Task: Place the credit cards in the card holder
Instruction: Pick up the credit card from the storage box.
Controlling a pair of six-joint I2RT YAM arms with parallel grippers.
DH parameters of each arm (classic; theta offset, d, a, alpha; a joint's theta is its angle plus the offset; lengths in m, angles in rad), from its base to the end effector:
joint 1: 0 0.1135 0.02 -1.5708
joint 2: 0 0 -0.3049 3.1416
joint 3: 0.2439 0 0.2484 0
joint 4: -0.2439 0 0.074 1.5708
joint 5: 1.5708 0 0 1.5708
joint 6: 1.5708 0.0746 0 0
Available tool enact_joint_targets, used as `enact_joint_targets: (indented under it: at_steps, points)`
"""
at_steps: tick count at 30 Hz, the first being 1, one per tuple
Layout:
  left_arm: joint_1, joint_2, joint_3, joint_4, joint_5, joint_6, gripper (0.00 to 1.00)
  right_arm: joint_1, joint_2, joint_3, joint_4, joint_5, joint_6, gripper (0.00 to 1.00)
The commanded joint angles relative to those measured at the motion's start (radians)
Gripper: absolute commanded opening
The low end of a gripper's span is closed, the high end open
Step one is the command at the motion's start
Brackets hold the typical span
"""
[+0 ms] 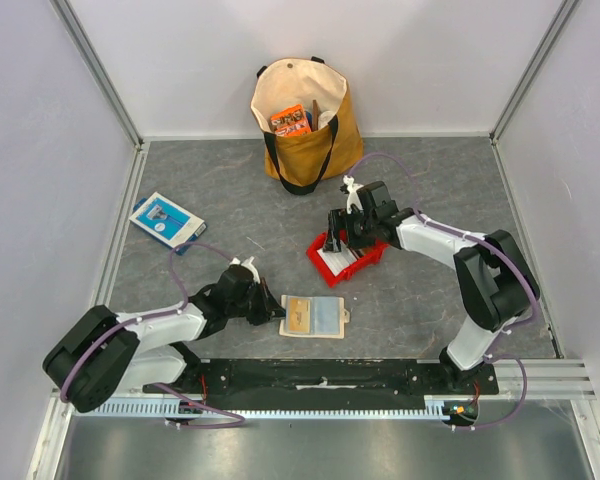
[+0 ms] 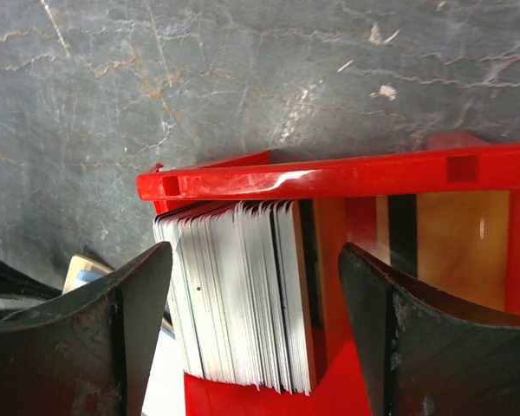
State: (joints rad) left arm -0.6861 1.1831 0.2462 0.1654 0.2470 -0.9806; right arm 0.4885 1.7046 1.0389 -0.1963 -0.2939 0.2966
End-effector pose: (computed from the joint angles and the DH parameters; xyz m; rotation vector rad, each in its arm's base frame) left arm 0.1438 -0.1413 0.1351 -0.2456 2.5813 -1.0257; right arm 0.3271 0.1983 0.2036 -0.3768 2.4823 0.6977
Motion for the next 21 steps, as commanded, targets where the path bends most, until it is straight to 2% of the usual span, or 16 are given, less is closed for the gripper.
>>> enact_joint_targets:
  at_steps: [1, 21]
  points:
    - [-0.004, 0.032, 0.007, -0.055, -0.026, 0.053, 0.02, -0.004, 0.012, 0.043, -0.002, -0.088, -0.025, 0.83]
    - [-0.003, 0.064, 0.008, -0.035, -0.022, 0.054, 0.02, -0.056, -0.042, 0.026, -0.014, -0.152, -0.013, 0.59]
